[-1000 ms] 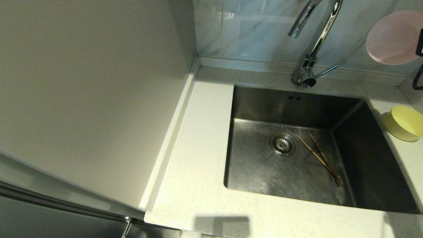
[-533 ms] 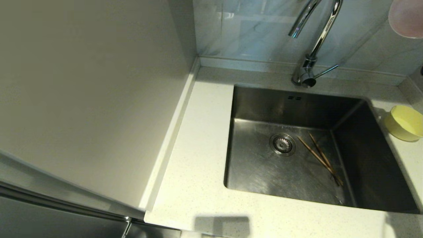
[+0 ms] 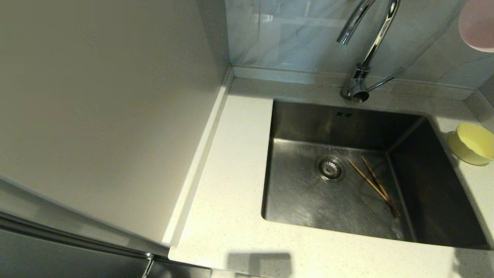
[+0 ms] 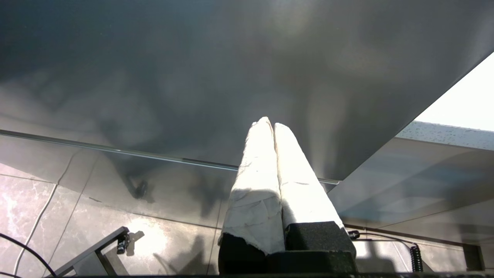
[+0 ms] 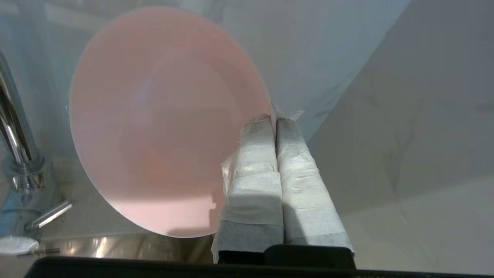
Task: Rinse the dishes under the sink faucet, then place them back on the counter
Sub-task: Put a bowl back to the table from the sink
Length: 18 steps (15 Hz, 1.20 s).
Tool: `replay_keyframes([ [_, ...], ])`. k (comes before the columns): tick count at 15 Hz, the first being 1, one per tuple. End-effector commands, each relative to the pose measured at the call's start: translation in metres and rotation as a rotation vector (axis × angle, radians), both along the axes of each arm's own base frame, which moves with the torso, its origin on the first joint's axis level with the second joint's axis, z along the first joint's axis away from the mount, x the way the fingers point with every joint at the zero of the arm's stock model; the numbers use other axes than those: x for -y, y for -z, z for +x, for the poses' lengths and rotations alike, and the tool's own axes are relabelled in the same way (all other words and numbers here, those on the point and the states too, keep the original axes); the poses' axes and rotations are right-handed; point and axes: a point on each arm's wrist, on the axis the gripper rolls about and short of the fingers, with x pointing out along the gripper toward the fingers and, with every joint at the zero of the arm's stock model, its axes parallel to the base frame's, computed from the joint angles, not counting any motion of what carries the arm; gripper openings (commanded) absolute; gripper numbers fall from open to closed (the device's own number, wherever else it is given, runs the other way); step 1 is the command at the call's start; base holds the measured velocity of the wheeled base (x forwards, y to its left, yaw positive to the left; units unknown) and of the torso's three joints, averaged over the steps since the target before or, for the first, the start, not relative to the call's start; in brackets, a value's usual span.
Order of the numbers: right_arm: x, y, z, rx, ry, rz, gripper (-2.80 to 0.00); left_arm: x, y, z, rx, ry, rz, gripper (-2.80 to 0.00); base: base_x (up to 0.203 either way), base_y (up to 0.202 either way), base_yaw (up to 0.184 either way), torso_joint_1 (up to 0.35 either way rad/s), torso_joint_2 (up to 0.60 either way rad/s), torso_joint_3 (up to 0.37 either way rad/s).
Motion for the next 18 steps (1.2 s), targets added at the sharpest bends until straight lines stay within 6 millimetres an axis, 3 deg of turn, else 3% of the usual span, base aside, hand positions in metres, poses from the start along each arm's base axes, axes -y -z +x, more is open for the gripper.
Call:
replay_keyframes([
  [1,-0.001,-0.006,-0.008,0.039,0.003,-0.009,-2.8,0.0,0.0,0.0,0.003,-0.001,0.0,-2.8,0.0,0.0,0.0,0.0,0.0,0.0],
  [11,0.003,-0.009,-0.012,0.04,0.018,-0.013,-2.8,0.0,0.0,0.0,0.003,-0.001,0.0,-2.8,0.0,0.0,0.0,0.0,0.0,0.0],
  [18,0.013,-0.005,-0.019,-0.233,0.061,0.069,-2.8,0.0,0.0,0.0,0.003,-0.001,0.0,-2.8,0.0,0.0,0.0,0.0,0.0,0.0],
])
